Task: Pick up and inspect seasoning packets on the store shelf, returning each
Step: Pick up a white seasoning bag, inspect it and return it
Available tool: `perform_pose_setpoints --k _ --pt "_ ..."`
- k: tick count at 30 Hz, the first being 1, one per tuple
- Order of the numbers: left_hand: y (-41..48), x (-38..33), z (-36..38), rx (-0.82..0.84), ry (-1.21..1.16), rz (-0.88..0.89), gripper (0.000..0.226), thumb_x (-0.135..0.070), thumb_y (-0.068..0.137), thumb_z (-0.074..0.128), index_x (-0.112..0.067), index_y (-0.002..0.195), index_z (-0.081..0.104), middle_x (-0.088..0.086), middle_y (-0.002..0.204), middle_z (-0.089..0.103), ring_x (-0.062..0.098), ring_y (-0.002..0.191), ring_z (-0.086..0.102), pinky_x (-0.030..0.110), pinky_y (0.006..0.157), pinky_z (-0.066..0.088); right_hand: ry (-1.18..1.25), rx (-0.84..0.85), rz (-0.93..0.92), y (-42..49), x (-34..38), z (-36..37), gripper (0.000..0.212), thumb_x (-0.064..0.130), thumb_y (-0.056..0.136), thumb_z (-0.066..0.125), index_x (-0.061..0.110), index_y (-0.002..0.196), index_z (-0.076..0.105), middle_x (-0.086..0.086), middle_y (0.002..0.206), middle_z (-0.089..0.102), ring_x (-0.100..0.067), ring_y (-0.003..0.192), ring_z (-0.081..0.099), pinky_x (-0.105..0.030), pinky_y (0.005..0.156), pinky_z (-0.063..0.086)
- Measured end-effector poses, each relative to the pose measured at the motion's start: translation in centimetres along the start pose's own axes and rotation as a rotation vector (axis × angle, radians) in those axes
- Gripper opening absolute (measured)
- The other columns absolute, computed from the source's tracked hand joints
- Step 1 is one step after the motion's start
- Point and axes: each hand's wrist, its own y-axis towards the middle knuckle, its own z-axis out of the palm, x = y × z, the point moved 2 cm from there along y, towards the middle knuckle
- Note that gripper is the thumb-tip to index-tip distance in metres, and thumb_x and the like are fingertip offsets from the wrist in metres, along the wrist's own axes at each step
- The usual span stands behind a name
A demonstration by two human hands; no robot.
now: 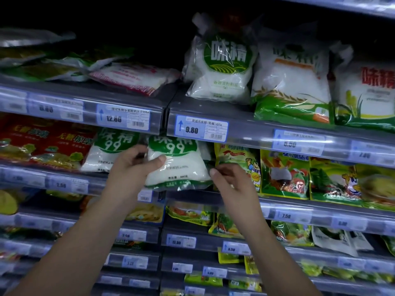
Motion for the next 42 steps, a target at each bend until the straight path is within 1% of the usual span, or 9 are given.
perform_pose_setpoints --k 3,5,9,11,24,29,34,39,42 --pt "-2.5 0.8 -0.2 0.166 -0.052 -0.03 0.02 -0.013 0.074 0.077 -0.018 0.091 0.068 0.001 0.088 0.076 0.025 0.086 0.074 0.036 0.074 0.061 0.231 0.066 0.137 0.1 0.7 0.4 0.033 0.038 0.091 0.068 0.01 0.108 0.069 0.001 0.097 0.078 -0.013 0.09 0.075 -0.024 0.072 0.06" --pt "-3.8 1.4 -0.1 0.242 -0.023 -0.046 0.019 -0.006 0.081 0.072 -0.021 0.092 0.067 -0.009 0.073 0.071 0.014 0.072 0.069 0.025 0.066 0.056 0.391 0.187 0.29 0.0 0.8 1.0 0.04 0.041 0.088 0.069 0.007 0.11 0.07 -0.007 0.102 0.08 -0.026 0.095 0.077 -0.041 0.082 0.062" --pt "-4.4 2.4 0.0 0.304 0.013 -0.178 0.039 -0.028 0.072 0.087 -0.025 0.108 0.07 -0.001 0.101 0.08 0.025 0.097 0.075 0.038 0.079 0.059 0.505 0.239 0.341 -0.7 0.2 1.5 0.024 0.016 0.094 0.068 0.0 0.112 0.071 -0.02 0.11 0.077 -0.038 0.103 0.074 -0.056 0.094 0.057" --pt "-4.4 2.5 0.0 0.297 0.064 -0.261 0.042 -0.041 0.073 0.085 -0.029 0.111 0.072 -0.003 0.107 0.08 0.023 0.1 0.076 0.043 0.087 0.058 0.511 0.266 0.336 -1.4 -0.2 1.4 0.023 0.01 0.094 0.065 0.0 0.114 0.071 -0.02 0.112 0.077 -0.039 0.105 0.073 -0.056 0.094 0.057" --pt "-4.9 2.6 0.6 0.506 0.013 -0.274 0.012 -0.01 0.076 0.066 -0.008 0.082 0.077 0.003 0.077 0.08 0.01 0.068 0.076 0.02 0.055 0.057 0.656 0.144 0.389 -3.3 -2.1 -1.5 0.045 0.026 0.086 0.063 0.01 0.128 0.066 -0.014 0.119 0.076 -0.032 0.11 0.072 -0.046 0.093 0.058" --pt "-4.1 2.2 1.0 0.391 0.136 -0.199 0.016 -0.043 0.069 0.085 -0.035 0.083 0.081 0.001 0.099 0.081 0.024 0.097 0.076 0.045 0.093 0.057 0.55 0.072 0.377 -3.6 -2.4 -1.7 0.024 0.021 0.102 0.053 0.023 0.112 0.074 -0.01 0.109 0.079 -0.028 0.099 0.076 -0.047 0.087 0.06" --pt "-3.6 0.8 2.1 0.299 0.08 0.005 0.014 -0.012 0.089 0.07 -0.02 0.096 0.079 0.014 0.098 0.079 0.034 0.093 0.073 0.053 0.083 0.056 0.514 0.132 0.363 -3.9 -1.7 -1.9 0.022 0.029 0.096 0.059 0.026 0.099 0.08 -0.009 0.106 0.08 -0.027 0.095 0.077 -0.047 0.09 0.059" --pt "-4.1 1.1 2.4 0.341 0.099 -0.002 0.009 -0.022 0.084 0.071 -0.022 0.083 0.081 0.005 0.075 0.074 0.021 0.072 0.063 0.036 0.066 0.049 0.529 0.089 0.305 -3.9 -0.4 -1.9 0.047 0.044 0.079 0.068 0.002 0.099 0.072 -0.028 0.113 0.072 -0.049 0.105 0.067 -0.064 0.097 0.052" --pt "-3.7 1.3 2.4 0.229 0.026 -0.137 0.012 -0.027 0.085 0.072 -0.024 0.081 0.083 0.003 0.08 0.077 0.02 0.079 0.068 0.039 0.073 0.054 0.642 0.068 0.387 -3.7 -1.0 -2.1 0.058 0.033 0.081 0.066 -0.01 0.118 0.065 -0.024 0.115 0.074 -0.042 0.111 0.069 -0.055 0.1 0.051"
